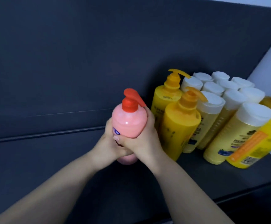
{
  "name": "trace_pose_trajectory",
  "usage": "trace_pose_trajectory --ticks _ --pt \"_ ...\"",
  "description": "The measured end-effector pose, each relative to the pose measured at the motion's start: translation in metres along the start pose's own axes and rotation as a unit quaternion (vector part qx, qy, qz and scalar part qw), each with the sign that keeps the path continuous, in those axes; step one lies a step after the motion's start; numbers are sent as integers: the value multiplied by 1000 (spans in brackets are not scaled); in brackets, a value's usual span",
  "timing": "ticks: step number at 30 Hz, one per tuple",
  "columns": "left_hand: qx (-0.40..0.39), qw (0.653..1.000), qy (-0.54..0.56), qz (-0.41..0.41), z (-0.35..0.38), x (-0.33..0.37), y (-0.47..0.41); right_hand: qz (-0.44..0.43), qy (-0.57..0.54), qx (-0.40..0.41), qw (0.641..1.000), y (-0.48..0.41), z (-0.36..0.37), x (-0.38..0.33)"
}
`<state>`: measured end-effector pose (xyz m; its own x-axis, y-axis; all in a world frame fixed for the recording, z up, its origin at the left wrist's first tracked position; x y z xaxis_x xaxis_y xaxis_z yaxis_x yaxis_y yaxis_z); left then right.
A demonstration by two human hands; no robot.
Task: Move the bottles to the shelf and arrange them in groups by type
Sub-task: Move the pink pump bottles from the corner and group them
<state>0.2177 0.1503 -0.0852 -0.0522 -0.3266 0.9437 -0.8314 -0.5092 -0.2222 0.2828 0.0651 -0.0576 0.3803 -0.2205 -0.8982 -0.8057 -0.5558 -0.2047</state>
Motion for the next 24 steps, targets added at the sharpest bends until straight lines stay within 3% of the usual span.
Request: trace_pose_trajectory --ticks 7,16,24 --pt "166 983 -16 -82 -3 -4 25 19 -77 -9 997 11 6 27" --pt "203 972 -120 -11 -68 28 92 13 -105 -66 992 64 46 -20" --pt "208 977 -44 24 -203 59 247 -15 -165 -197 966 203 167 -129"
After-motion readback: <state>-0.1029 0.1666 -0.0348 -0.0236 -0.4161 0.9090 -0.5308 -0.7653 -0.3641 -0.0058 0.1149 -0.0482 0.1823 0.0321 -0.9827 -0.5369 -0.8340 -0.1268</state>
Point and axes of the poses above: each hand's wrist, its own y-axis away from the middle knuckle, its own z-axis out of the palm, x = y × z, the point moved 10 cm from there along -y, towards the middle knuckle, and after that the axes turned 5 degrees about x, right-handed, at the moved point
